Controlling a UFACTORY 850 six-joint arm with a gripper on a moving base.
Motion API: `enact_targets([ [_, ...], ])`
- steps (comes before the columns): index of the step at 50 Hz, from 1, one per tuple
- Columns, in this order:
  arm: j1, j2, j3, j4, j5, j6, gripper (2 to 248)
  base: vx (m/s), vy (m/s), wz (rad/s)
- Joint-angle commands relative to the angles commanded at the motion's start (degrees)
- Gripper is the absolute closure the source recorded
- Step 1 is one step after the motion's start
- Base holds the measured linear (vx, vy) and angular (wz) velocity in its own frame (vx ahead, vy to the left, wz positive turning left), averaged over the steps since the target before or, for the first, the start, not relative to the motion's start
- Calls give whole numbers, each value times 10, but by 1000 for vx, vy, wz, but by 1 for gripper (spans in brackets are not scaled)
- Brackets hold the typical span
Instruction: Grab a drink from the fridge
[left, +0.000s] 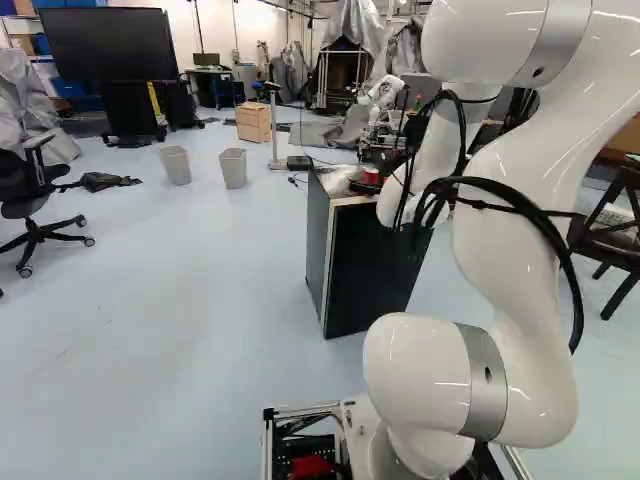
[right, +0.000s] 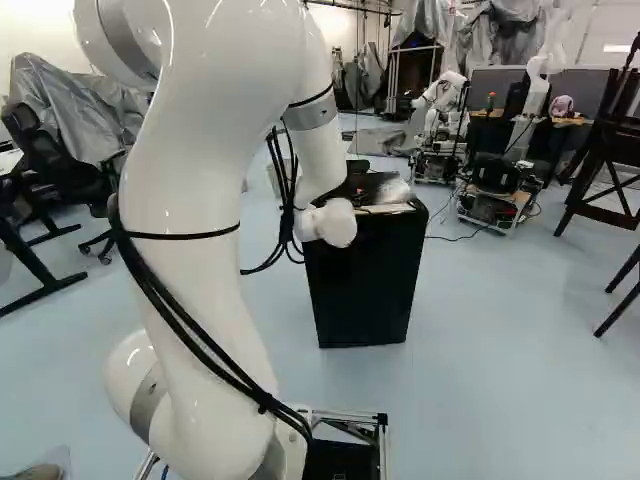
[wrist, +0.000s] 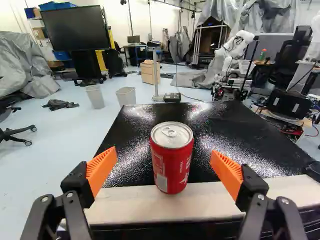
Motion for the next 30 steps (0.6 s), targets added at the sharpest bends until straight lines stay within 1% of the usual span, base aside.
enact_targets([
  [10,0,-1,-1,0,0,0,3,0,0,0],
  [11,0,-1,-1,0,0,0,8,0,0,0],
  [16,0,-1,-1,0,0,0,8,0,0,0],
  [17,0,-1,-1,0,0,0,44,0,0,0],
  [21,0,-1,-1,0,0,0,44,0,0,0],
  [22,0,-1,-1,0,0,0,81,0,0,0],
  [26,0,-1,-1,0,0,0,81,0,0,0],
  [27,0,-1,-1,0,0,0,119,0,0,0],
  [30,0,-1,-1,0,0,0,119,0,0,0],
])
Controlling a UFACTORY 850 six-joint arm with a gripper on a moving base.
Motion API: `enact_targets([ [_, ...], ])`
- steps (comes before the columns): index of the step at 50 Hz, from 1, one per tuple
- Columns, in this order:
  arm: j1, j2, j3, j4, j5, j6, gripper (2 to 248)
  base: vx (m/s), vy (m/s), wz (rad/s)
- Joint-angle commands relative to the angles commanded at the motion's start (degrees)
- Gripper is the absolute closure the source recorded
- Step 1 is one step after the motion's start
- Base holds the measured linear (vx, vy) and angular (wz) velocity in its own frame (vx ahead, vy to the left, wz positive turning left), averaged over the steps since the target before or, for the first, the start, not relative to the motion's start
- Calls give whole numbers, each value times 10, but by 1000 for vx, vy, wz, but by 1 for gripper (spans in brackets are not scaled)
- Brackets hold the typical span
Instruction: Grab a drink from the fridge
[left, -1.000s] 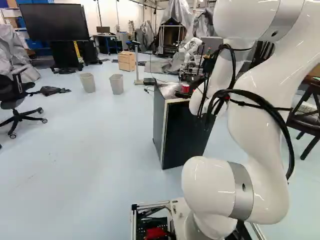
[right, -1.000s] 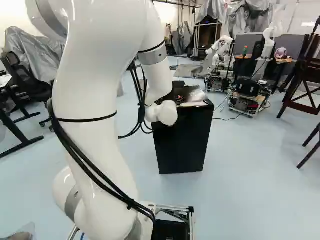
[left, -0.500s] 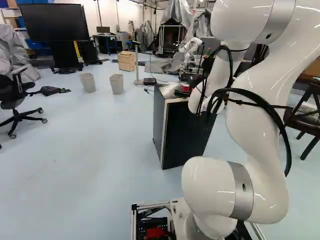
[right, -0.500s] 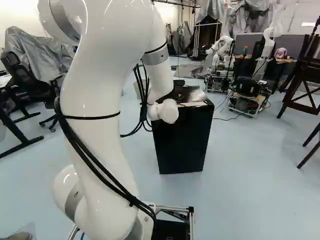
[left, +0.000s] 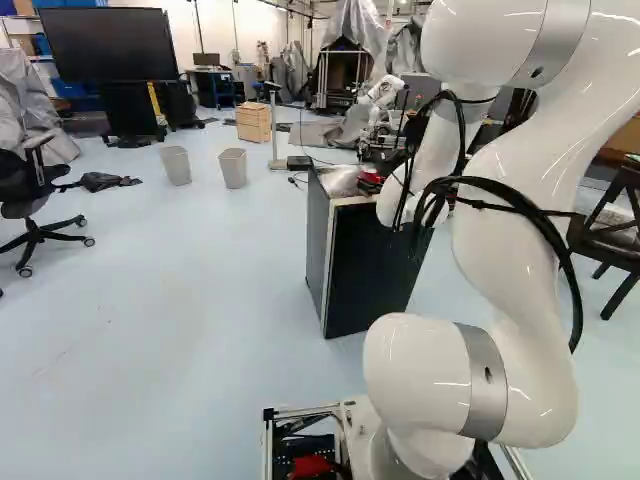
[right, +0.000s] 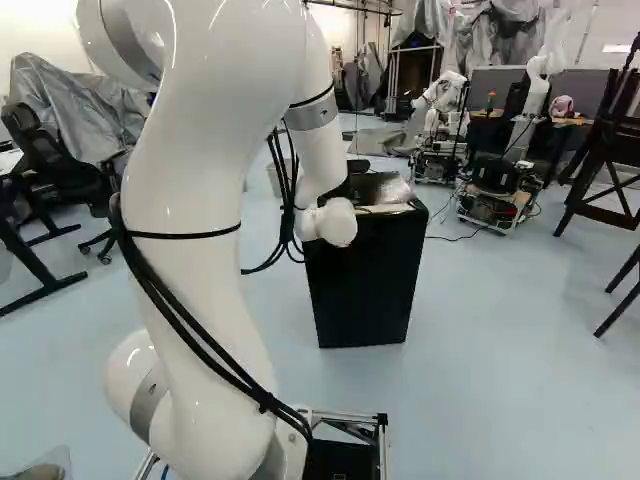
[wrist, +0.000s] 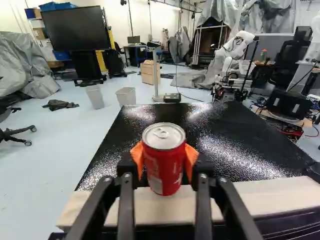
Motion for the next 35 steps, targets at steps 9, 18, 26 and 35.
enact_targets([
  [9,0,0,0,0,0,0,155,0,0,0],
  [18,0,8,1,0,0,0,155,0,0,0],
  [26,0,18,1,0,0,0,155,0,0,0],
  [35,0,30,2,0,0,0,155,0,0,0],
])
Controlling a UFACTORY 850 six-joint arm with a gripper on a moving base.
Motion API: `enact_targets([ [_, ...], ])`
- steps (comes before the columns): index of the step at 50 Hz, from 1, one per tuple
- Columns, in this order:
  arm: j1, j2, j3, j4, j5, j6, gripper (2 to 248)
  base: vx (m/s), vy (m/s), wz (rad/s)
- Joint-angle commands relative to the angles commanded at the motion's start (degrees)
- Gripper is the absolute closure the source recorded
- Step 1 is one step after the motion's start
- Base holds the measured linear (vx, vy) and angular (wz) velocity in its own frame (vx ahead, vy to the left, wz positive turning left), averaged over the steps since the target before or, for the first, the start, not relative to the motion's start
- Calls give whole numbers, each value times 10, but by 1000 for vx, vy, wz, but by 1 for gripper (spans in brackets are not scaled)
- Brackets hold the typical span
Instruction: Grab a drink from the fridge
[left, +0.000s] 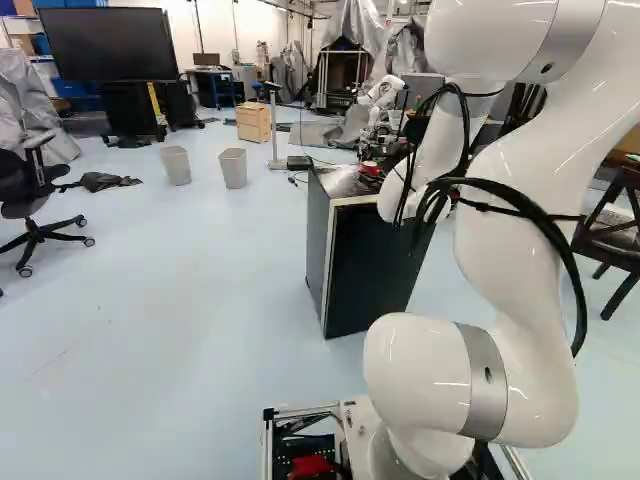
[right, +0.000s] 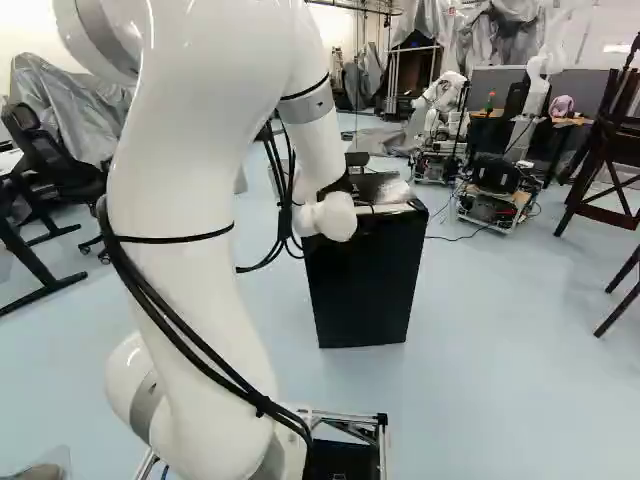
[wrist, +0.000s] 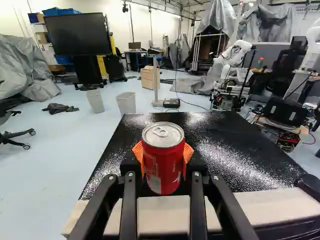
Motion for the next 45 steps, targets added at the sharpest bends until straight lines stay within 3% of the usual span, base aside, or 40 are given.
enact_targets([
  [45,2,33,3,3,-1,-1,155,0,0,0],
])
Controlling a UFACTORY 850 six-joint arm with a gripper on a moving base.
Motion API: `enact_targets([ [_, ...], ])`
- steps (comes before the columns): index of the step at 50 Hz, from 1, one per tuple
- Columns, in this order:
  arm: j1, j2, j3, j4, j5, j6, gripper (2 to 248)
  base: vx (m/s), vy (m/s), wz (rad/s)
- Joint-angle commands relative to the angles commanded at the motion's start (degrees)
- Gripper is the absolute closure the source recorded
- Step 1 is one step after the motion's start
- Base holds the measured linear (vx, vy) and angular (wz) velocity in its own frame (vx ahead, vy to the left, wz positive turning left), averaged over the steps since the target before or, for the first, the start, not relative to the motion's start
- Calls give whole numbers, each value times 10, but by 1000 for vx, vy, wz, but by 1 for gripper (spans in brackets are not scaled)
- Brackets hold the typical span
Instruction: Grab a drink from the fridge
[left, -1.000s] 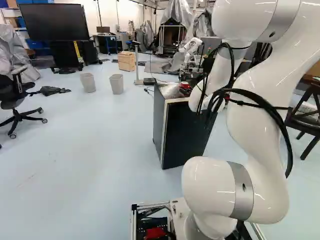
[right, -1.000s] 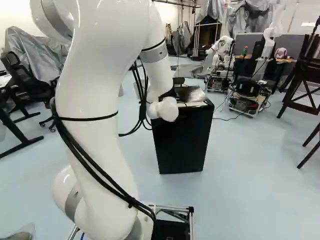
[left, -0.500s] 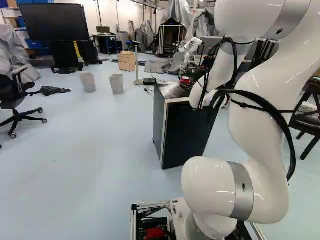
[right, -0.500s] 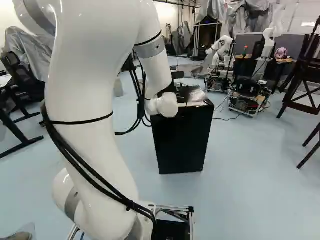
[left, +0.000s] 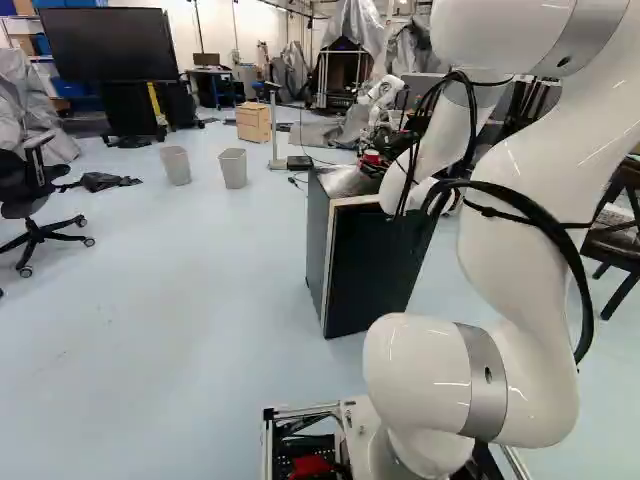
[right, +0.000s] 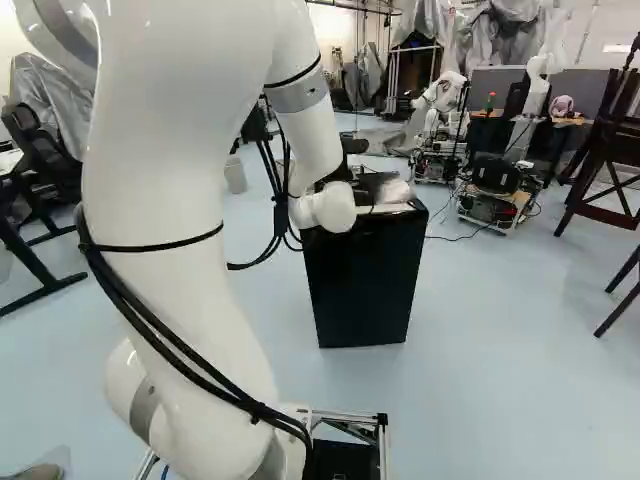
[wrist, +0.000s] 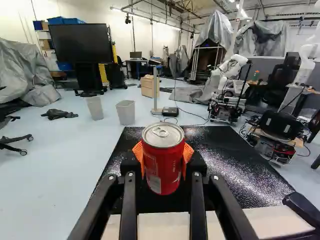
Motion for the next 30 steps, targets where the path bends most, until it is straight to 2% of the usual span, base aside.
enact_targets([
  [15,10,16,18,15,-6,-5,155,0,0,0],
  [30,28,44,50,42,-16,-15,155,0,0,0],
])
